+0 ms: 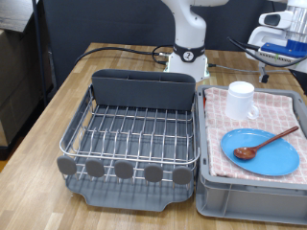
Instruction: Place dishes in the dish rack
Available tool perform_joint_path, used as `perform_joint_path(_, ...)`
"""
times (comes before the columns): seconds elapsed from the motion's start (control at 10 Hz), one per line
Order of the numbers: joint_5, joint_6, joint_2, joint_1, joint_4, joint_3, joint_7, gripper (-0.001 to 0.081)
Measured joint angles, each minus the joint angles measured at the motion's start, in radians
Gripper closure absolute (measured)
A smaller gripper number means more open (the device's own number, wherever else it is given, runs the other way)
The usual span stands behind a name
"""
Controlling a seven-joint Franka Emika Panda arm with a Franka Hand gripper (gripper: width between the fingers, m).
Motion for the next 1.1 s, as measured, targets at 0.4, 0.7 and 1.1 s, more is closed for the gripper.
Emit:
perform_joint_path(0.4,-0.101,0.062,0.114,0.004,0.031,-0.006,0.063,0.0003)
perform_joint_path(0.7,-0.208,0.094,0.187,0.022,0.045,-0.028,0.190,0.0003)
perform_joint_path(1.1,-0.326,0.135,0.255,0.058,0.053,-0.064,0.380,0.0003)
